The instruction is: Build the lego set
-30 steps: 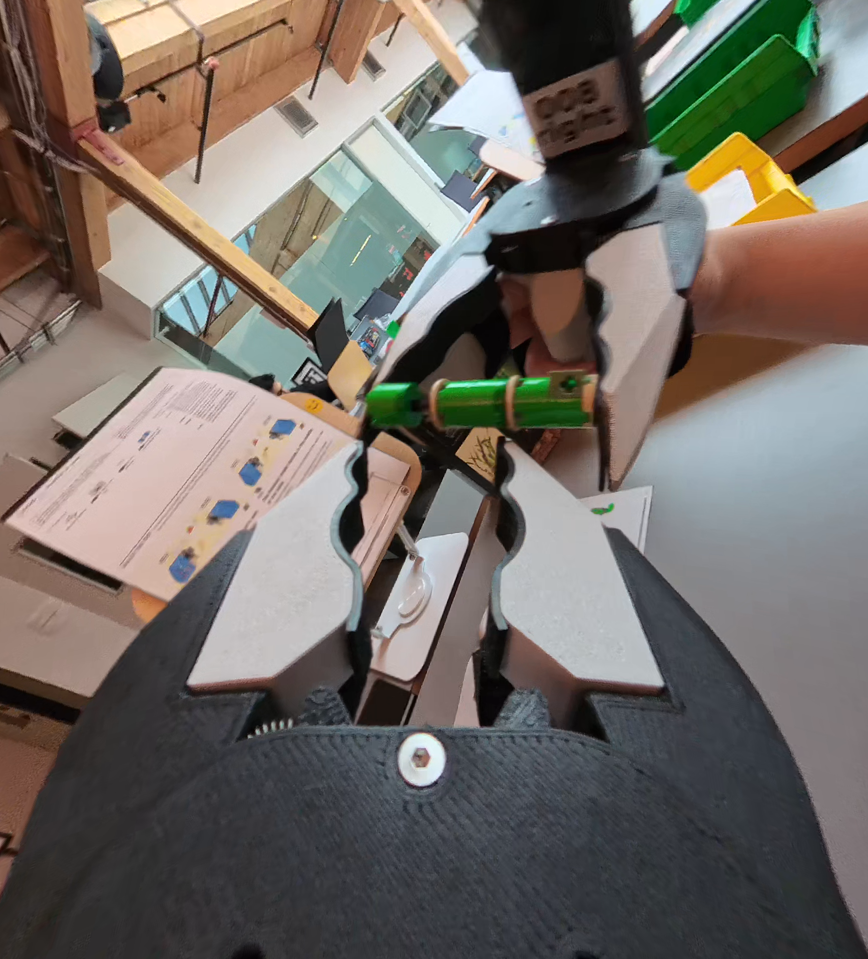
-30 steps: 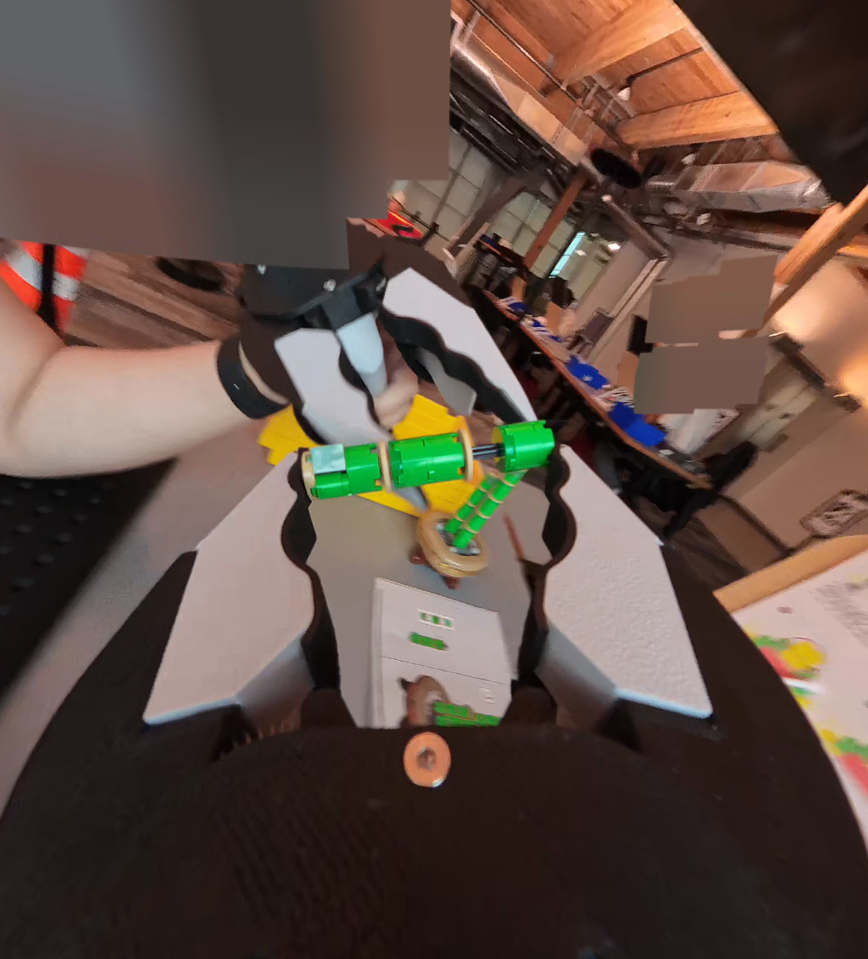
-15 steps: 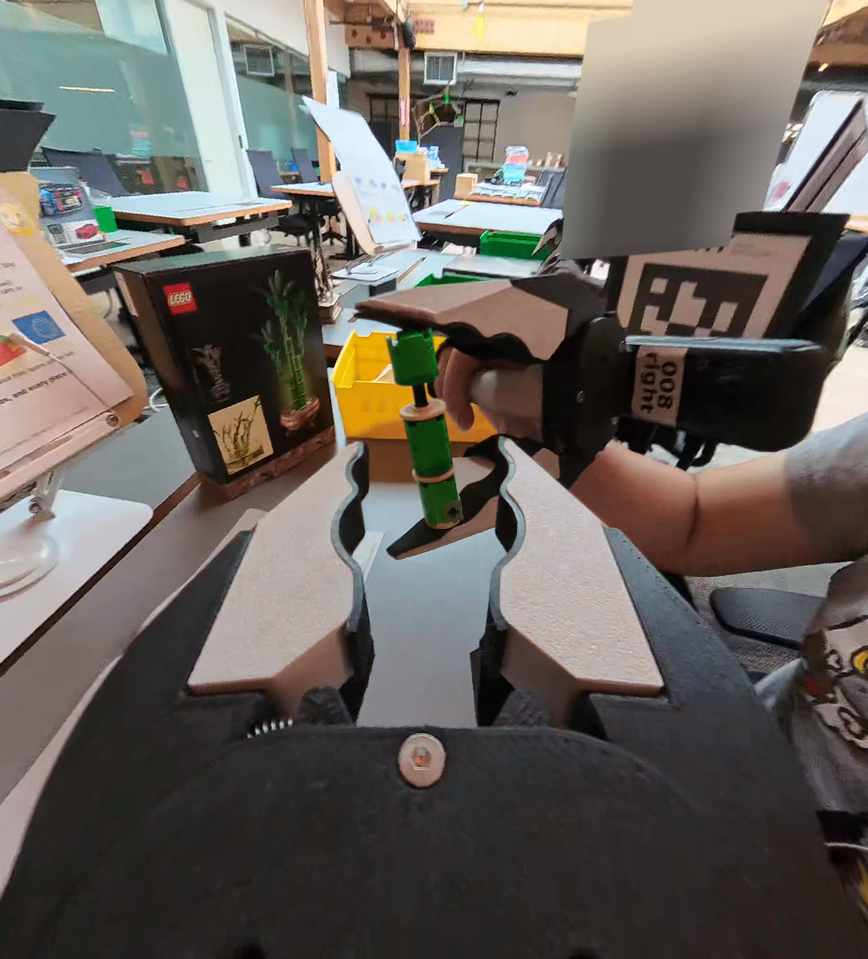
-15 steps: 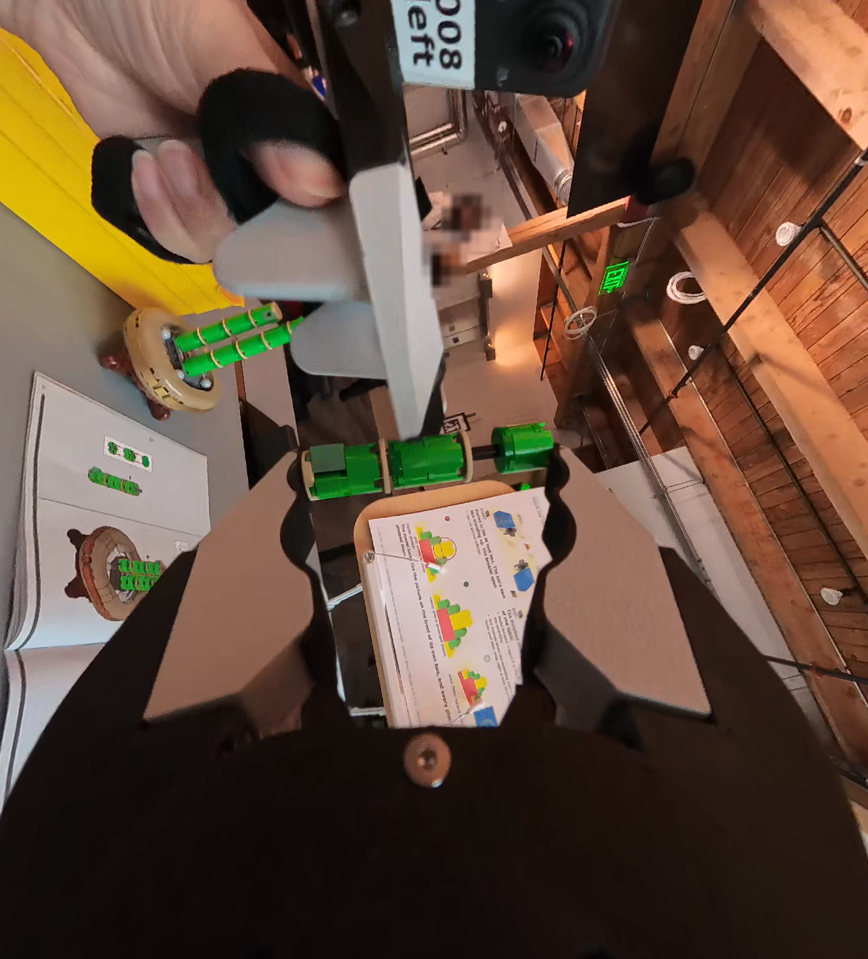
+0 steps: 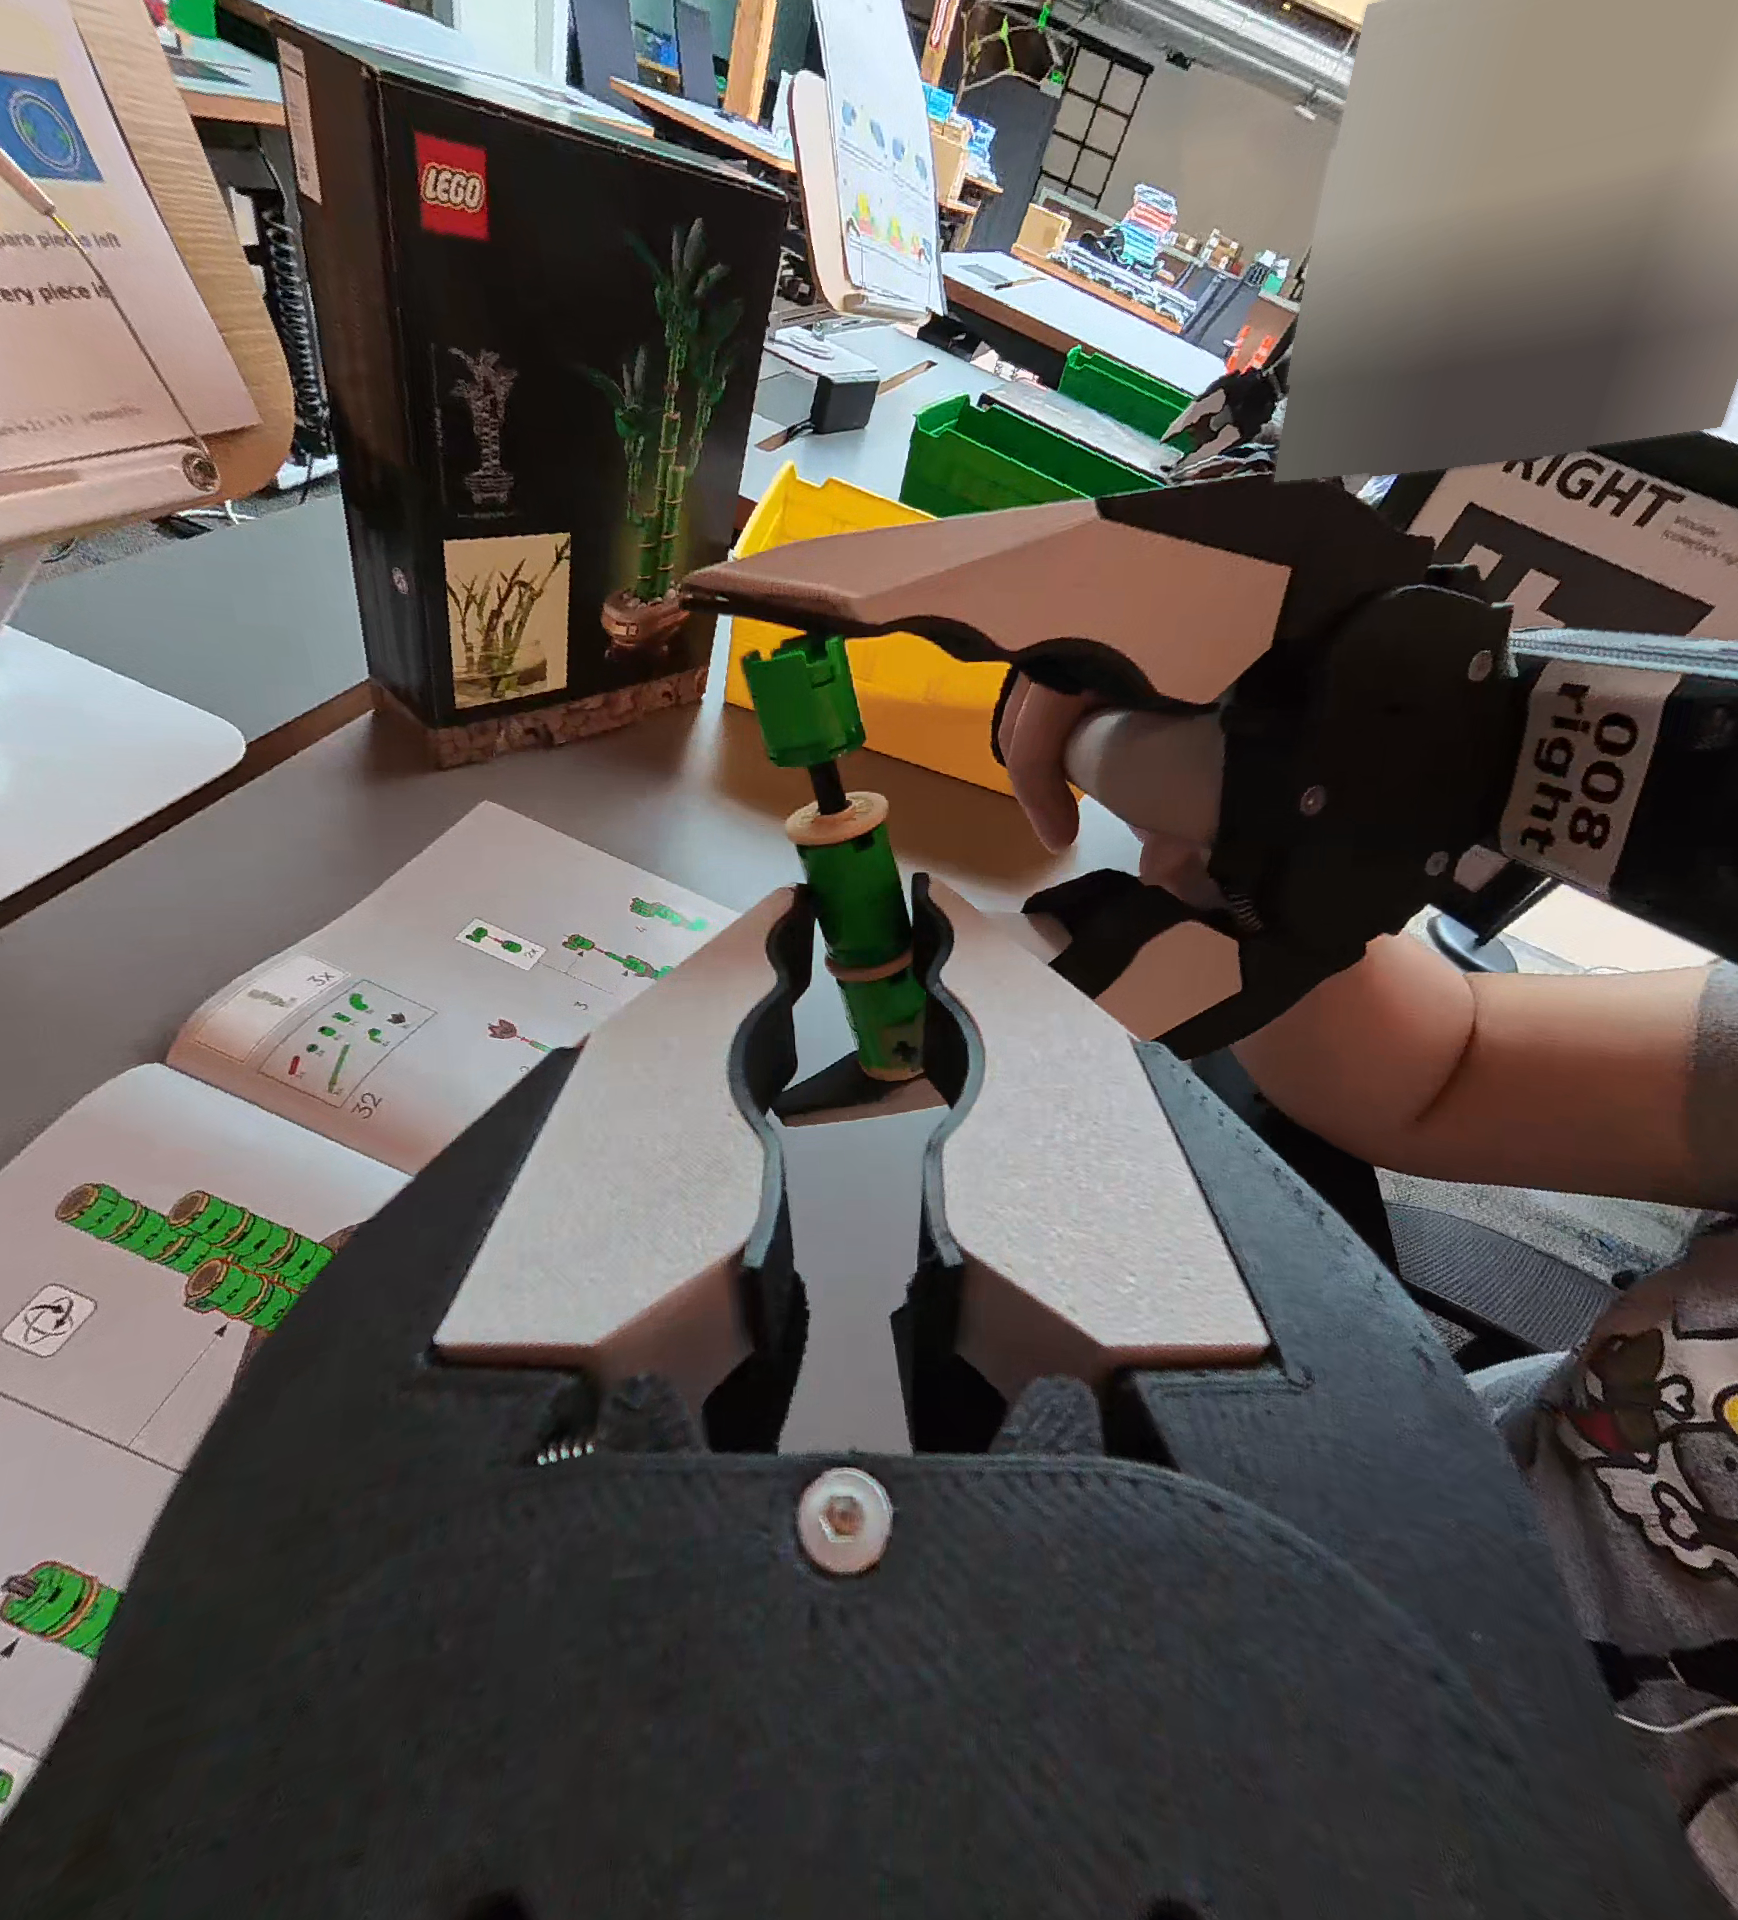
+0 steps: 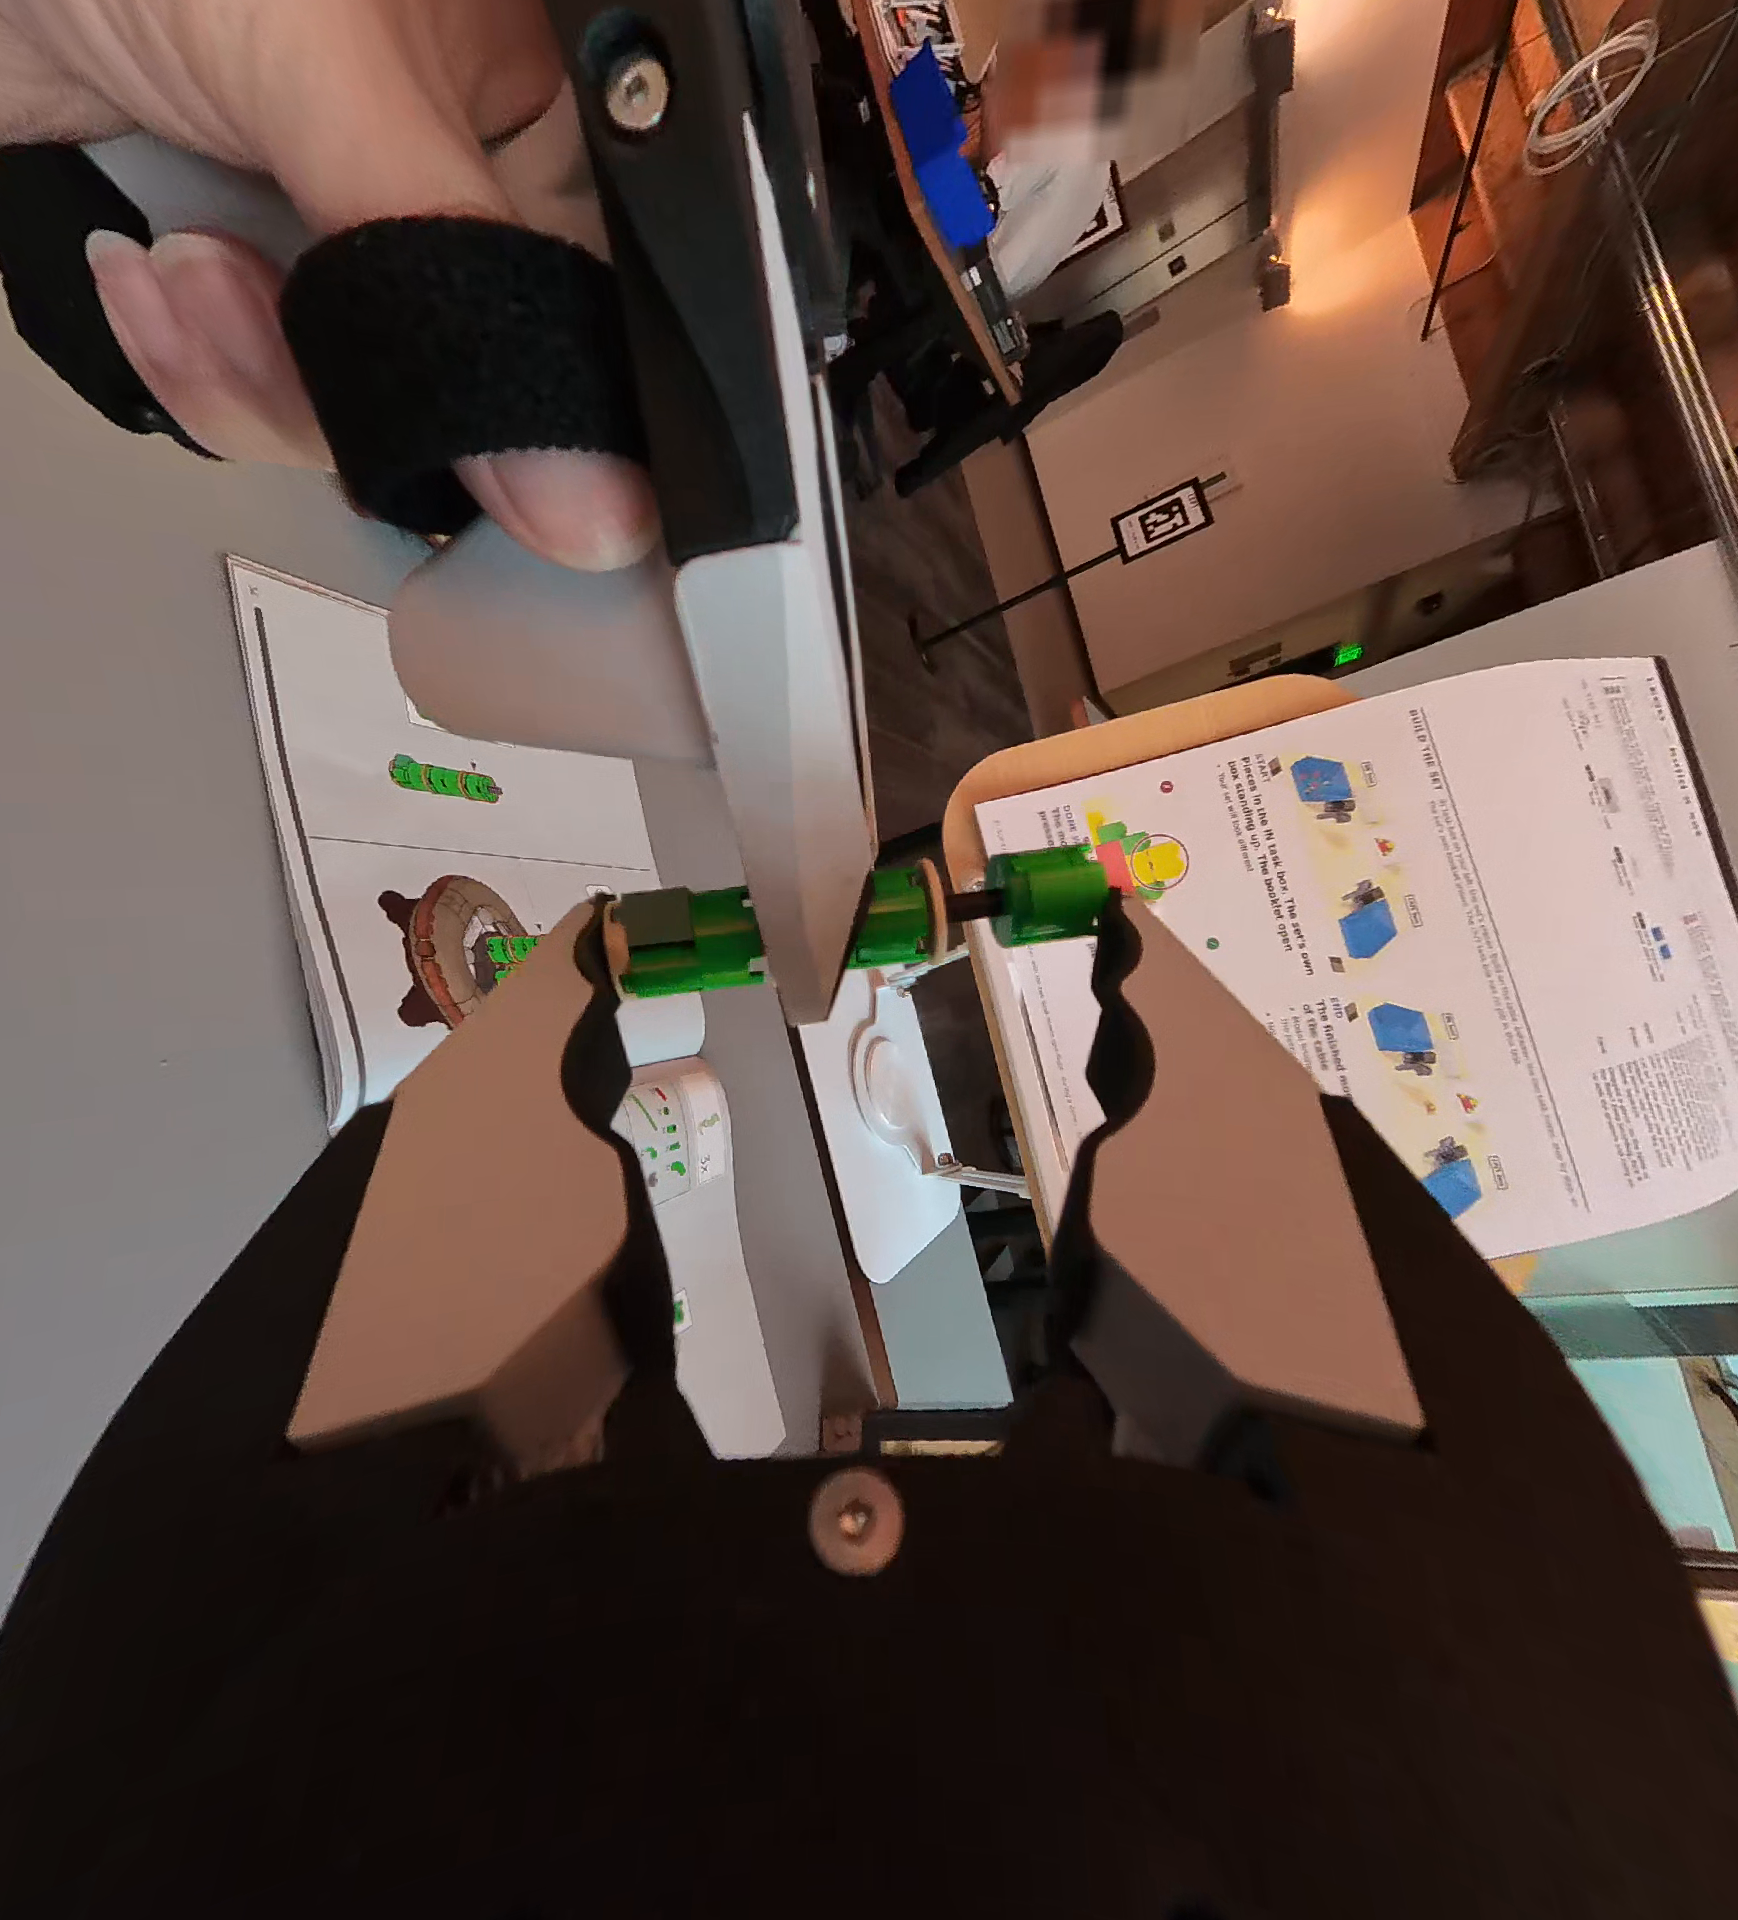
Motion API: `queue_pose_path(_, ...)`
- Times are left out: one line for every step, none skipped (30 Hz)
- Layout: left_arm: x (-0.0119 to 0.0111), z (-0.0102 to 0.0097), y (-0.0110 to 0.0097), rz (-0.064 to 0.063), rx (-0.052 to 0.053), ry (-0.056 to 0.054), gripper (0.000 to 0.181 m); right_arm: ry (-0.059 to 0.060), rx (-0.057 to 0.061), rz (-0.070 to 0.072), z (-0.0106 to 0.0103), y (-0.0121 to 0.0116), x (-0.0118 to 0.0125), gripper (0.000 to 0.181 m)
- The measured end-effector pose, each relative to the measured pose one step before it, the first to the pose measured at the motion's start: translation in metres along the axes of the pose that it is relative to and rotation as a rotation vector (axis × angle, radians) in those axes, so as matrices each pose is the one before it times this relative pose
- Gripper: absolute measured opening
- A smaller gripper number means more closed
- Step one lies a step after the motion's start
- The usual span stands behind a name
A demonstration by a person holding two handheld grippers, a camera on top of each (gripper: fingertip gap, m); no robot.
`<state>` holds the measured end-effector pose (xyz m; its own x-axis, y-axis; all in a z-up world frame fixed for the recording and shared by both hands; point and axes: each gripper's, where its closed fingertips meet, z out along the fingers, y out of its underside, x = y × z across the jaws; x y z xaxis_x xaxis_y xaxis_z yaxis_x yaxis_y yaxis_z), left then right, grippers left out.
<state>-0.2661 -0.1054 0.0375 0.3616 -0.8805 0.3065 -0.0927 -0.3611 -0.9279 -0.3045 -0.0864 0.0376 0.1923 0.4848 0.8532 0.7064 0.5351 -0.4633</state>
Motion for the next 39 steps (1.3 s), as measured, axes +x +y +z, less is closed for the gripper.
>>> queue_pose_path(-0.00020, 0.00006, 0.00039, 0.0008, -0.0025, -0.0007, 0.017, -0.0021, -0.0001, 0.0005, 0.00038, 0.00025, -0.00033, 0.090)
queue_pose_path(-0.00042, 0.00019, 0.00057, -0.0002, -0.0025, -0.0026, 0.017, -0.0005, -0.0020, -0.0030, 0.00044, 0.00042, -0.00044, 0.090)
queue_pose_path(-0.00056, 0.00022, 0.00070, -0.0009, -0.0034, -0.0025, 0.017, 0.0001, -0.0018, -0.0048, 0.00069, 0.00022, -0.00037, 0.090)
queue_pose_path(-0.00056, 0.00044, 0.00092, -0.0006, -0.0040, -0.0018, 0.018, -0.0005, -0.0033, -0.0050, 0.00084, 0.00093, -0.00033, 0.090)
queue_pose_path(-0.00068, 0.00033, 0.00083, -0.0014, -0.0040, -0.0030, 0.018, 0.0002, -0.0030, -0.0057, 0.00077, 0.00087, -0.00045, 0.090)
queue_pose_path(-0.00091, 0.00015, 0.00041, -0.0026, -0.0023, -0.0043, 0.018, 0.0018, -0.0003, -0.0050, 0.00045, 0.00023, -0.00010, 0.090)
queue_pose_path(-0.00059, 0.00001, 0.00019, -0.0036, -0.0010, -0.0028, 0.017, 0.0030, 0.0008, -0.0025, 0.00046, 0.00052, 0.00011, 0.090)
queue_pose_path(-0.00046, 0.00000, 0.00036, -0.0034, -0.0021, -0.0027, 0.017, 0.0000, 0.0013, 0.0015, 0.00010, 0.00019, 0.00009, 0.090)
queue_pose_path(-0.00057, 0.00004, 0.00050, -0.0027, -0.0046, -0.0044, 0.017, -0.0014, 0.0028, 0.0024, 0.00054, 0.00054, -0.00003, 0.090)
queue_pose_path(-0.00083, 0.00018, 0.00091, -0.0020, -0.0079, -0.0070, 0.017, -0.0017, 0.0051, 0.0011, 0.00107, 0.00086, 0.00001, 0.090)
queue_pose_path(-0.00083, 0.00021, 0.00113, -0.0002, -0.0104, -0.0096, 0.017, -0.0014, 0.0085, -0.0031, 0.00055, 0.00066, -0.00078, 0.090)
queue_pose_path(-0.00090, 0.00014, 0.00112, 0.0042, -0.0090, -0.0110, 0.017, 0.0020, 0.0130, -0.0038, 0.00034, 0.00050, -0.00073, 0.090)
queue_pose_path(-0.00070, -0.00010, 0.00032, 0.0088, -0.0040, -0.0110, 0.017, 0.0071, 0.0168, -0.0039, 0.00045, -0.00011, -0.00019, 0.090)
queue_pose_path(-0.00040, -0.00023, -0.00020, 0.0097, 0.0001, -0.0096, 0.017, 0.0132, 0.0207, -0.0089, -0.00005, -0.00099, 0.00044, 0.090)
queue_pose_path(0.00038, 0.00003, -0.00013, 0.0111, -0.0014, -0.0056, 0.017, 0.0089, 0.0252, -0.0086, -0.00022, -0.00197, 0.00039, 0.090)
queue_pose_path(0.00176, 0.00074, 0.00081, 0.0130, -0.0068, 0.0027, 0.018, 0.0018, 0.0404, -0.0059, -0.00028, -0.00507, -0.00168, 0.090)
queue_pose_path(0.00271, 0.00119, 0.00121, 0.0101, -0.0098, 0.0078, 0.018, 0.0093, 0.0375, -0.0021, -0.00136, -0.00465, 0.00063, 0.090)
queue_pose_path(0.00130, 0.00071, 0.00003, 0.0083, -0.0044, 0.0000, 0.018, 0.0110, 0.0090, -0.0088, -0.00059, -0.00072, 0.00067, 0.090)
queue_pose_path(0.00001, -0.00011, -0.00105, 0.0128, 0.0010, -0.0086, 0.018, 0.0163, 0.0076, -0.0174, -0.00044, -0.00057, 0.00161, 0.090)
queue_pose_path(0.00070, -0.00026, -0.00090, 0.0133, -0.0004, -0.0057, 0.017, 0.0115, 0.0118, -0.0138, -0.00078, -0.00098, 0.00127, 0.090)
queue_pose_path(0.00098, -0.00074, -0.00179, 0.0100, 0.0030, -0.0027, 0.017, 0.0134, 0.0132, 0.0007, -0.00088, -0.00139, 0.00198, 0.091)
queue_pose_path(0.00191, -0.00115, -0.00327, 0.0058, 0.0119, 0.0026, 0.017, 0.0238, 0.0138, 0.0065, -0.00115, -0.00231, 0.00377, 0.091)
queue_pose_path(0.00333, -0.00123, -0.00389, 0.0045, 0.0158, 0.0099, 0.016, 0.0288, 0.0162, 0.0015, -0.00146, -0.00331, 0.00467, 0.092)
queue_pose_path(0.00310, -0.00091, -0.00246, 0.0088, 0.0065, 0.0066, 0.016, 0.0180, 0.0160, -0.0024, -0.00135, -0.00366, 0.00323, 0.094)
queue_pose_path(0.00143, -0.00070, -0.00122, 0.0139, -0.0021, -0.0063, 0.016, 0.0119, 0.0016, -0.0068, -0.00076, -0.00171, 0.00213, 0.095)
queue_pose_path(0.00018, -0.00053, -0.00100, 0.0163, -0.0027, -0.0157, 0.016, 0.0029, -0.0055, -0.0104, -0.00033, -0.00049, 0.00046, 0.093)
queue_pose_path(0.00016, -0.00039, -0.00068, 0.0183, -0.0045, -0.0153, 0.016, 0.0061, -0.0018, -0.0046, -0.00021, -0.00058, 0.00070, 0.093)
queue_pose_path(0.00087, -0.00019, -0.00074, 0.0168, -0.0018, -0.0095, 0.016, 0.0080, 0.0038, 0.0071, -0.00016, -0.00120, 0.00111, 0.093)
queue_pose_path(0.00091, -0.00027, -0.00097, 0.0105, 0.0008, -0.0064, 0.016, 0.0037, 0.0029, 0.0139, -0.00011, -0.00088, 0.00100, 0.093)
queue_pose_path(0.00025, -0.00032, -0.00074, 0.0040, 0.0003, -0.0052, 0.016, -0.0019, 0.0004, 0.0108, -0.00016, -0.00040, 0.00048, 0.092)
queue_pose_path(0.00049, -0.00027, -0.00056, 0.0009, 0.0007, -0.0006, 0.016, -0.0036, -0.0011, 0.0060, -0.00026, -0.00024, 0.00033, 0.092)
queue_pose_path(0.00058, -0.00036, -0.00089, -0.0007, 0.0059, 0.0029, 0.016, 0.0035, 0.0007, 0.0021, -0.00044, -0.00078, 0.00093, 0.092)
queue_pose_path(0.00071, -0.00038, -0.00106, -0.0027, 0.0070, 0.0047, 0.016, 0.0054, -0.0009, -0.0030, -0.00037, -0.00074, 0.00101, 0.092)
queue_pose_path(0.00049, -0.00049, -0.00094, -0.0023, 0.0061, 0.0043, 0.016, 0.0075, -0.0003, -0.0074, -0.00020, -0.00068, 0.00102, 0.092)
queue_pose_path(0.00046, -0.00049, -0.00109, 0.0007, 0.0060, 0.0028, 0.015, 0.0084, 0.0009, -0.0057, -0.00026, -0.00090, 0.00112, 0.092)
queue_pose_path(0.00048, -0.00049, -0.00080, 0.0031, 0.0039, 0.0013, 0.015, 0.0061, 0.0023, -0.0019, -0.00026, -0.00088, 0.00087, 0.092)
queue_pose_path(0.00033, -0.00059, -0.00064, 0.0040, 0.0021, -0.0003, 0.015, 0.0031, 0.0034, -0.0004, -0.00015, -0.00074, 0.00058, 0.092)
queue_pose_path(0.00037, -0.00058, -0.00108, 0.0041, 0.0049, -0.0010, 0.015, 0.0094, 0.0039, -0.0008, -0.00049, -0.00076, 0.00144, 0.092)
queue_pose_path(0.00061, -0.00073, -0.00164, 0.0025, 0.0088, 0.0004, 0.015, 0.0107, 0.0075, -0.0032, -0.00067, -0.00130, 0.00171, 0.092)
